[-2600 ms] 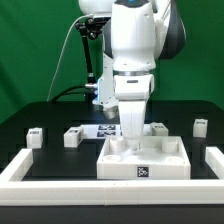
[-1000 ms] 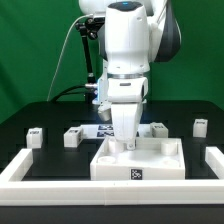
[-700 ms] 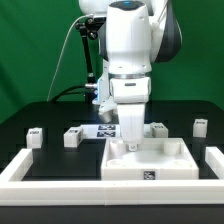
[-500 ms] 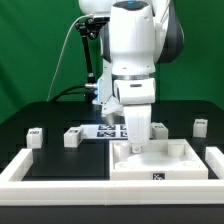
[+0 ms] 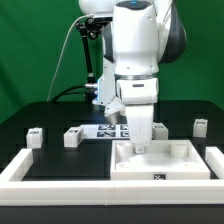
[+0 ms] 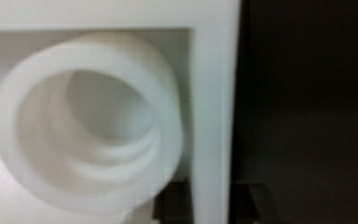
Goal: Assemble one leg
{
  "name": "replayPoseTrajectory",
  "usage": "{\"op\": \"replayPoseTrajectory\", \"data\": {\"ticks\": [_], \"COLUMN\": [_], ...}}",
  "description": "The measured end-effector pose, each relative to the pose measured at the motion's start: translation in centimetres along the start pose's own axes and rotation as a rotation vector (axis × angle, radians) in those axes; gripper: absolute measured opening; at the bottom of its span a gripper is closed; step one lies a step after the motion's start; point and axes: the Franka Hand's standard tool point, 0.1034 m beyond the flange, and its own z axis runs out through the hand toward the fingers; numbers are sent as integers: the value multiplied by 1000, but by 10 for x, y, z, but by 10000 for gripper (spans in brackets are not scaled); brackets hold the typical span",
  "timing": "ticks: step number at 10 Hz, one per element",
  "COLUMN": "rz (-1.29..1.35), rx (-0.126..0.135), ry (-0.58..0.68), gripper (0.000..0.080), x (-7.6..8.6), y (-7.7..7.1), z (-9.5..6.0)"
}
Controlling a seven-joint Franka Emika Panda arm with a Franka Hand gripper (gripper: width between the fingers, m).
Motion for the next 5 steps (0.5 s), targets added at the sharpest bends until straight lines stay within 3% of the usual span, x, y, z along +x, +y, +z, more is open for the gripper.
{"op": "replayPoseTrajectory", "data": {"ticks": [3,5], "rz": [-25,-8], "rx": [-11,-2], "ry": [10,7], "gripper": [58,58], "x": [17,17], "y": [12,16], "z": [1,0]}}
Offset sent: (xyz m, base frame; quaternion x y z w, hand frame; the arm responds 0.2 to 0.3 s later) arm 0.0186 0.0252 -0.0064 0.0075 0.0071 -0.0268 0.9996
